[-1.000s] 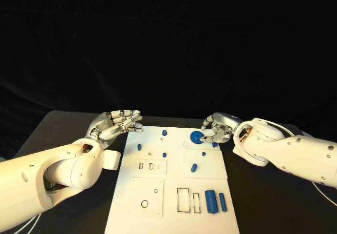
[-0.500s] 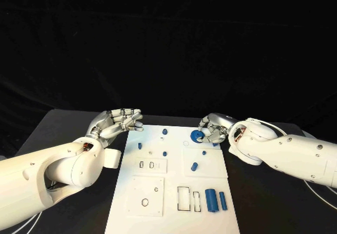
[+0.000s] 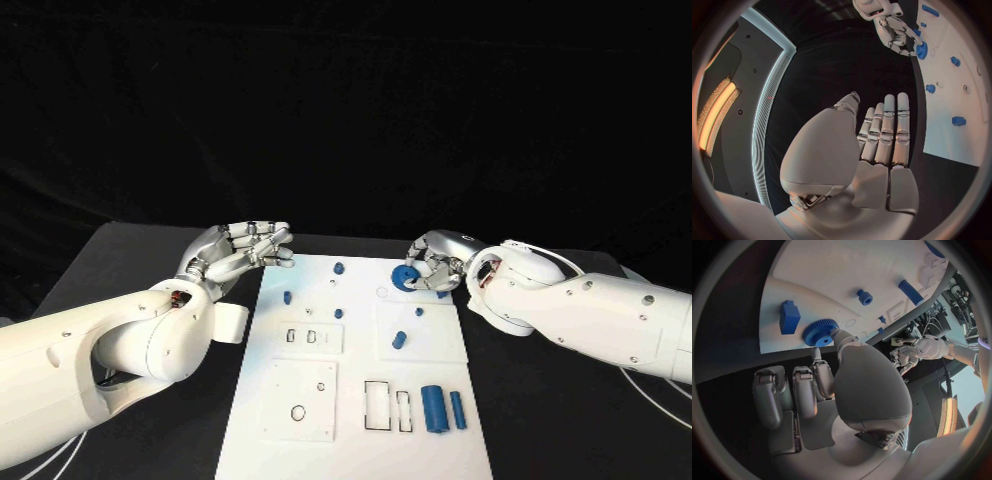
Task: Assemble the parts on the task board
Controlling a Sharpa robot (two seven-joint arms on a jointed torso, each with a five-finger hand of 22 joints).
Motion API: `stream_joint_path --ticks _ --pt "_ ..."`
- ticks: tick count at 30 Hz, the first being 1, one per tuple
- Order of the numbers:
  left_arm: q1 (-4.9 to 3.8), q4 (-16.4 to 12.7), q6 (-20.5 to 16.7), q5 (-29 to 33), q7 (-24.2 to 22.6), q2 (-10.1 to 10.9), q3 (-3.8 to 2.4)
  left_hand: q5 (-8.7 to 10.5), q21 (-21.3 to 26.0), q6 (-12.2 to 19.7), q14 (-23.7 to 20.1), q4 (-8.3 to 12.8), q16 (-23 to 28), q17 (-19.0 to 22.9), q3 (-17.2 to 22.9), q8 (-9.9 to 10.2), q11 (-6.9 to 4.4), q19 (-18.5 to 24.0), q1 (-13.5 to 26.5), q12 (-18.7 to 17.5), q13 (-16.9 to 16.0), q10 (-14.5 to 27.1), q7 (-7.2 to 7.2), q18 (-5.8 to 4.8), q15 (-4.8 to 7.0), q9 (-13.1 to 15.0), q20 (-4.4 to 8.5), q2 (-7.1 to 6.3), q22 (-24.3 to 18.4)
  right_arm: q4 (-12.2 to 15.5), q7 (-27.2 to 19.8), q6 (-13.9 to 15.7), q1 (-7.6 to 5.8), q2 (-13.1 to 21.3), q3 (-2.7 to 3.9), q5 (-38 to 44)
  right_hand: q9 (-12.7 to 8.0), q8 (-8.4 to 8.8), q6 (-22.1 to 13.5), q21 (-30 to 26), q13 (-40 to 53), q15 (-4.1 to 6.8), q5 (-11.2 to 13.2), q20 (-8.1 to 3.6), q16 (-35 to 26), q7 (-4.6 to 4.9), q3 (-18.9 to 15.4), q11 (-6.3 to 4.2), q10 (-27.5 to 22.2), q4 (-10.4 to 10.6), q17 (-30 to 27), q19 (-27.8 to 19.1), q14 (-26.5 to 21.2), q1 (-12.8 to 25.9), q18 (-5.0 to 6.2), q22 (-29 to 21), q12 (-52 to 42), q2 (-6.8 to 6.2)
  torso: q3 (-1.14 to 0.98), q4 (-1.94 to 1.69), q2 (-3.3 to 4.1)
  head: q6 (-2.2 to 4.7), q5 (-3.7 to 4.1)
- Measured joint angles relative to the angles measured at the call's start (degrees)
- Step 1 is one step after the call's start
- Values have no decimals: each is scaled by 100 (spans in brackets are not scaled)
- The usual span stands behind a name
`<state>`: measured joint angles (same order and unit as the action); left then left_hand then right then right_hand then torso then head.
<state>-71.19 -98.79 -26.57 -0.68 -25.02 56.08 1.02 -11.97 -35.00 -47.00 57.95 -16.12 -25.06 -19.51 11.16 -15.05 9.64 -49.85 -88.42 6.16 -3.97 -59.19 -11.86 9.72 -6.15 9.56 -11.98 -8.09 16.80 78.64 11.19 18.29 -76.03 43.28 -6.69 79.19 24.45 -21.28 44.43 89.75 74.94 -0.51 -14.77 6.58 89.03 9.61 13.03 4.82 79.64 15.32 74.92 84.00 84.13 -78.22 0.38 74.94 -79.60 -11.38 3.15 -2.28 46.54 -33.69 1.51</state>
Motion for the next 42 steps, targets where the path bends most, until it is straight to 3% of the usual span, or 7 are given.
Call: stream_joint_path --ticks 17,19,21,26,32,42 --pt "0 3 12 0 14 9 0 0 -16 0 0 0 0 -1 0 0 0 8 0 -8 0 0 0 0 0 0 -8 0 2 -37 2 -28 39 -59 17 197 22 -105 101 0 -1 0 -52 0 23 -17 65 -11 53 -1 -1 0 0 -159 1 -1 -105 35 -3 4 2 -26 -14" --pt "0 3 13 0 15 10 0 0 -45 0 -22 0 0 -13 0 0 0 21 0 -23 0 0 0 0 -21 0 -21 0 18 -35 2 -19 41 -59 18 233 20 -137 185 0 -1 0 -42 0 23 -37 149 -32 75 -15 -1 0 0 -220 1 -1 -131 96 -3 3 2 -29 -14" --pt "0 3 15 0 17 11 0 0 -45 0 -22 16 0 -14 16 0 0 21 0 -23 0 0 0 0 -21 0 -21 0 19 -25 2 3 46 -59 19 280 5 -160 305 0 -1 0 156 0 23 -70 304 -79 130 -15 -1 0 0 -289 1 -2 -169 105 -3 2 2 -30 -11" --pt "0 5 17 0 20 12 0 0 -45 0 -22 0 0 -21 33 0 0 42 0 -23 0 0 0 -1 -22 0 0 0 29 28 2 114 60 -59 16 401 -5 -225 391 0 -2 56 228 0 45 -40 573 -140 193 -46 -1 0 -11 -378 1 -2 -238 137 -3 -2 2 -28 -13" --pt "0 12 19 0 23 13 0 0 -45 0 -22 0 0 -21 33 0 0 42 0 -23 0 0 0 -1 -21 0 0 0 29 174 -1 358 85 -22 -4 538 -8 -225 411 0 -2 77 200 -45 45 -20 802 -194 303 -116 -2 1 -13 -515 1 -2 -328 119 -3 -2 1 -17 -22" --pt "0 22 21 0 28 9 0 0 -71 21 -22 16 0 -28 49 0 0 42 0 -23 0 0 -21 -1 -21 0 0 0 42 689 -8 819 39 -76 8 694 -8 -225 411 0 -2 116 317 -86 45 -20 896 -202 310 -87 -1 1 -10 -496 1 -3 -328 138 -3 4 -1 2 -52"
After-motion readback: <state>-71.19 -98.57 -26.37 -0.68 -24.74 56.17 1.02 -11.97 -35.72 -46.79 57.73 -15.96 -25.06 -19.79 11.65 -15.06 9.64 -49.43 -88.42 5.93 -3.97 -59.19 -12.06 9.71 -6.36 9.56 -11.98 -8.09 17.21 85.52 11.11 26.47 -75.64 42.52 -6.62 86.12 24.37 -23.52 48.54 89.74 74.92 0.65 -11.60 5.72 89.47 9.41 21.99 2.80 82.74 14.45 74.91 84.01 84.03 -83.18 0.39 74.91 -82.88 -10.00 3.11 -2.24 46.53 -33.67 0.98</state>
